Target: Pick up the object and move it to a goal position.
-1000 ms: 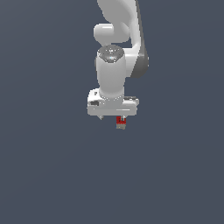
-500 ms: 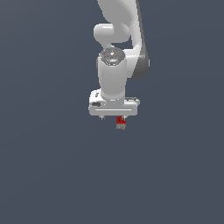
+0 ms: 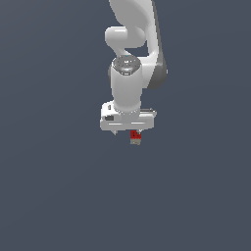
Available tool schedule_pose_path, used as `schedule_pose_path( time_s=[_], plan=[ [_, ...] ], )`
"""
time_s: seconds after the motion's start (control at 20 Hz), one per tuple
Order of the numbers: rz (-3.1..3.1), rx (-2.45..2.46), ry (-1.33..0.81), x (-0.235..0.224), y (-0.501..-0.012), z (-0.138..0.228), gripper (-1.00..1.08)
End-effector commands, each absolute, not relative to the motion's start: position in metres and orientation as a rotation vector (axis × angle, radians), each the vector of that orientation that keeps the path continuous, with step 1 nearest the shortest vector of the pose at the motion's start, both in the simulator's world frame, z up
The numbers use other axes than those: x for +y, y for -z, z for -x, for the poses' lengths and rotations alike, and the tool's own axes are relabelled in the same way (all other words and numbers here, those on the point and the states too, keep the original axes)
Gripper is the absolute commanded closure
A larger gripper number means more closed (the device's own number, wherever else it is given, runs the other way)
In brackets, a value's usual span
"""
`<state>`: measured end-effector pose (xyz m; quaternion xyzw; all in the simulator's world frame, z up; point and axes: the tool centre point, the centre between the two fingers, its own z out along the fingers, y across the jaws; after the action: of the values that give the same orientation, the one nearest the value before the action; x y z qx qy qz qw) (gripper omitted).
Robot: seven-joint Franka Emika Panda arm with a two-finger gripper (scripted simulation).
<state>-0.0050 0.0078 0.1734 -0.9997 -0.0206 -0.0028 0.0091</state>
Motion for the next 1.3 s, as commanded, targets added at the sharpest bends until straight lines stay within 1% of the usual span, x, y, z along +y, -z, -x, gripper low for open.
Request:
schedule_pose_path(
  time_s=[0.0,0.35,1.25],
  plan=[
    [3.123,-0.122,0.008,0.009,-0.171,0.006,-0.92],
    [3.111,-0.365,0.006,0.012,-0.16,0.013,-0.92],
    [2.914,-1.185,-0.005,0.026,-0.125,0.036,-0.92]
  ],
)
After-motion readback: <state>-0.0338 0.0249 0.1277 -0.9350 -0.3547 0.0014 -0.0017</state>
